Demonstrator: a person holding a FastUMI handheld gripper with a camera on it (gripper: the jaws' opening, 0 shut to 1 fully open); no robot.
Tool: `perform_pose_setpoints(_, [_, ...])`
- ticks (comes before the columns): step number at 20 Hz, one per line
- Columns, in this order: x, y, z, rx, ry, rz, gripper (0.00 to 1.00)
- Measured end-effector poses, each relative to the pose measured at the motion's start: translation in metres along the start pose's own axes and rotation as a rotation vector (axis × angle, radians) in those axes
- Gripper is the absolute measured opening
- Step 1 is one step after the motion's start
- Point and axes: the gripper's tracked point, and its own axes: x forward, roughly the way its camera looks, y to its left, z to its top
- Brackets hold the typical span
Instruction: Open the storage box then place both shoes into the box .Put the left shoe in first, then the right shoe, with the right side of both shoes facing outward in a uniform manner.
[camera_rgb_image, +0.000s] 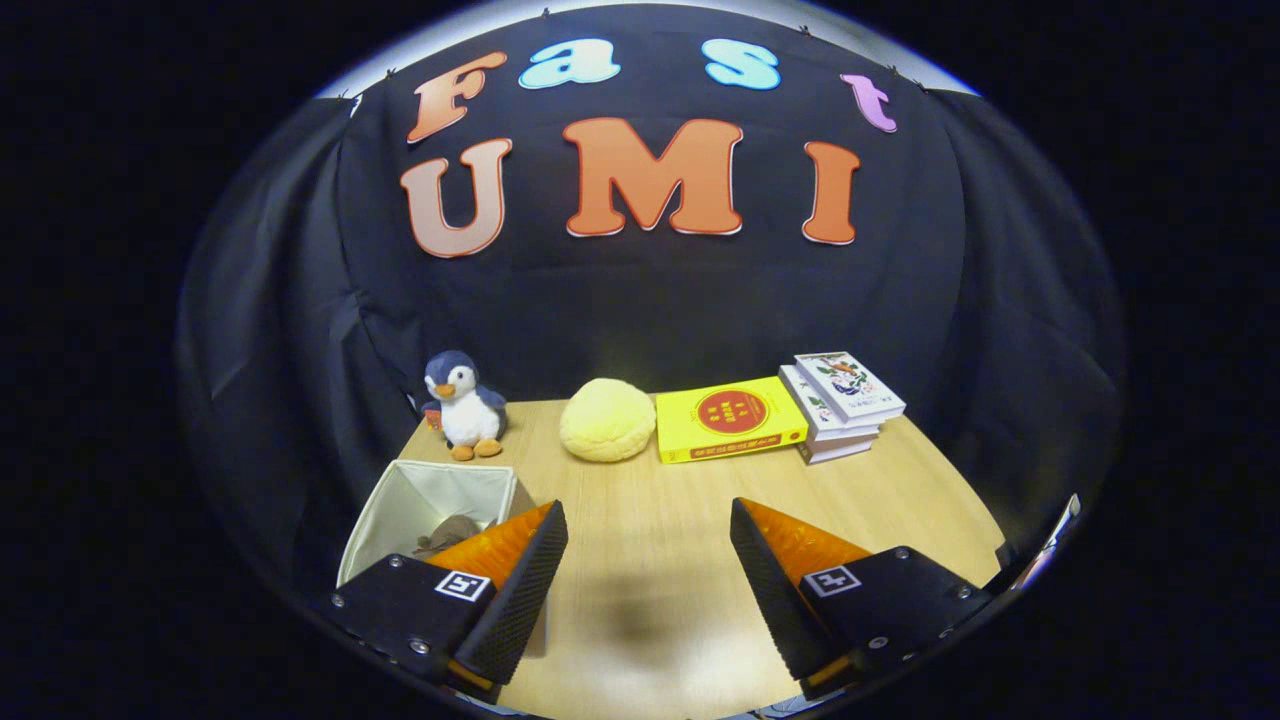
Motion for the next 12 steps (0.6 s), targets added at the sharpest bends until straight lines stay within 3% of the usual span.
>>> perform_pose_setpoints(12, [-0.012,-0.097,-0.004,-0.017,-0.095,0.013,0.98])
